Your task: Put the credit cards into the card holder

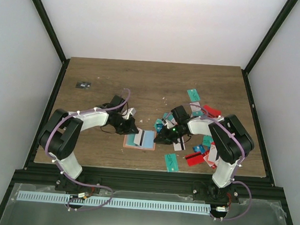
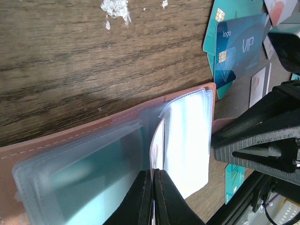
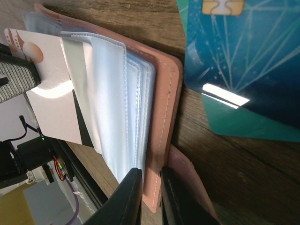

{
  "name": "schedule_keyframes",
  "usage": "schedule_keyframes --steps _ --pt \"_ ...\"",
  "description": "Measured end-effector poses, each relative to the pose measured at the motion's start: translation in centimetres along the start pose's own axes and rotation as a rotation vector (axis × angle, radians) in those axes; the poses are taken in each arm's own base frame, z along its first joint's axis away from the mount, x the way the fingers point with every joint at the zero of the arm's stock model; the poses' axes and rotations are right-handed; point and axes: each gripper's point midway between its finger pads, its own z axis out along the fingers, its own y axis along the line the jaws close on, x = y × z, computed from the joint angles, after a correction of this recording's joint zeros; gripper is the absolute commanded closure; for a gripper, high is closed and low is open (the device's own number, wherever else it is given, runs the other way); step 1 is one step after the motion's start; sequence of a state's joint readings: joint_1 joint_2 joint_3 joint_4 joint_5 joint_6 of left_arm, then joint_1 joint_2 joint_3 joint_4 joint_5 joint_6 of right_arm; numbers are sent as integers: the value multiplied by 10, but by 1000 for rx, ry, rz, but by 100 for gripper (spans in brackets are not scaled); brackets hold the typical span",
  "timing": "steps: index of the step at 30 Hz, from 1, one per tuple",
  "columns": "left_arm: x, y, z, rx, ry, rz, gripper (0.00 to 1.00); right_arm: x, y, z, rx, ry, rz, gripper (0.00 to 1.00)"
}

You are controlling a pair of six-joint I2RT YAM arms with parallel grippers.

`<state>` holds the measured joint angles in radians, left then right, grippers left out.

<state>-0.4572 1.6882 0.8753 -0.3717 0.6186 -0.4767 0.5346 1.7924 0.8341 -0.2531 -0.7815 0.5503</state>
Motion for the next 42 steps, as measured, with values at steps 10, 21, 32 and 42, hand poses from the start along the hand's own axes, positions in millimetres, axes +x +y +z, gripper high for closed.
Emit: schedule_keyframes --steps 10,21,32,42 --pt "-5 -4 1 16 -24 -13 96 1 1 1 -8 6 2 85" --pt "-1 -12 20 59 -26 -16 96 0 0 1 -10 7 15 86" --pt "-1 -14 32 96 -6 -32 96 0 1 2 -22 16 26 86" --pt "-1 -16 39 118 17 -30 96 0 2 4 -35 33 51 86"
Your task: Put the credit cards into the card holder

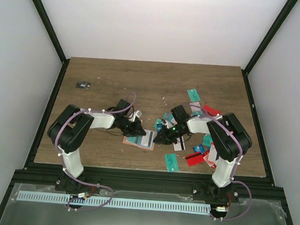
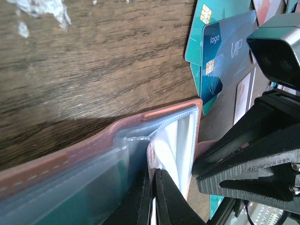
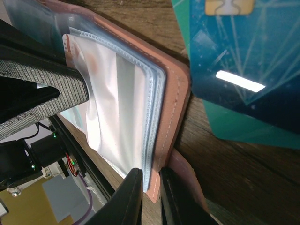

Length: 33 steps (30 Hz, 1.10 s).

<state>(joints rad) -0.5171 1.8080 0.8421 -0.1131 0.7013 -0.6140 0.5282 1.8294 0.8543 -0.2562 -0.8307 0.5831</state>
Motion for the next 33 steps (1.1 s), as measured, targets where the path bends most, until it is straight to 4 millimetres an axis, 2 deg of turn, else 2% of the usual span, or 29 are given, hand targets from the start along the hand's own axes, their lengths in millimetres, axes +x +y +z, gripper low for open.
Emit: schedule_keyframes --steps 10,15,22,33 --pt "-1 -3 3 8 31 32 96 -1 0 0 -2 12 21 85" --pt "-2 -5 3 7 47 64 92 -2 2 1 4 30 40 84" --pt "-1 -3 -1 -49 62 106 77 -3 3 1 17 39 41 83" --pt "18 0 -17 -137 98 124 51 -7 7 0 50 9 -17 83"
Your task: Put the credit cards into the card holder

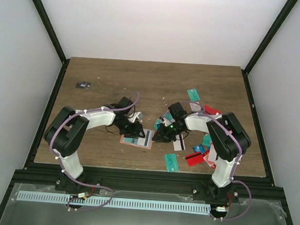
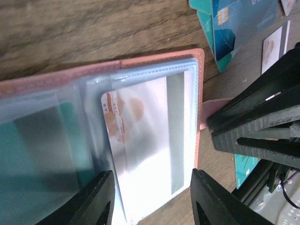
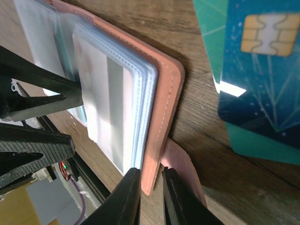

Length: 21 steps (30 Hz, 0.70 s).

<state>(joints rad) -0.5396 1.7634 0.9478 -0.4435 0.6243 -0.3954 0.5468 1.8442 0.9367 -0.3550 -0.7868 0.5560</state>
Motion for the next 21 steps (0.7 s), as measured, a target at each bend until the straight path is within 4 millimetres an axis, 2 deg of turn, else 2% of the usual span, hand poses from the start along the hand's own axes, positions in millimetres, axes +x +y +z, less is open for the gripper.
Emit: schedule_keyframes --steps 4,11,15,21 --pt "4 0 -10 -31 -6 -13 48 -2 7 -7 1 -26 -32 82" --pt "13 -18 -51 -62 -65 -35 47 -3 32 -28 -31 -82 -107 80" --pt "21 -27 -79 -91 -115 -42 51 -3 43 -35 -62 -98 -135 79" --pt "33 -27 -100 -130 -159 -60 56 1 48 -40 -76 -112 -128 72"
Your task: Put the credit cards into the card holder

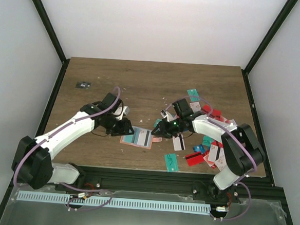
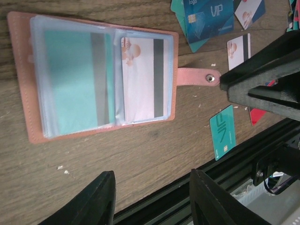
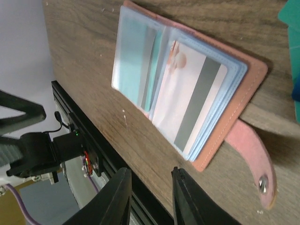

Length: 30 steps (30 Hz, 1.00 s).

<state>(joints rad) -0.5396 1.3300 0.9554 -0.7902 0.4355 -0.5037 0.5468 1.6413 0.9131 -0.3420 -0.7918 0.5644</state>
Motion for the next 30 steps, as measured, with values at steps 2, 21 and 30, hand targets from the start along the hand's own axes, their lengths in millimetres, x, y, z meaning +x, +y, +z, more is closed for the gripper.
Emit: schedule_keyframes --steps 2,21,30 --pt "3 3 -3 -13 -2 -3 57 4 1 -4 -5 -10 10 71" --pt "9 23 25 -75 94 54 73 3 19 -36 -22 -189 126 58" --pt "4 26 35 -86 99 36 74 -1 20 -29 -59 -180 133 56"
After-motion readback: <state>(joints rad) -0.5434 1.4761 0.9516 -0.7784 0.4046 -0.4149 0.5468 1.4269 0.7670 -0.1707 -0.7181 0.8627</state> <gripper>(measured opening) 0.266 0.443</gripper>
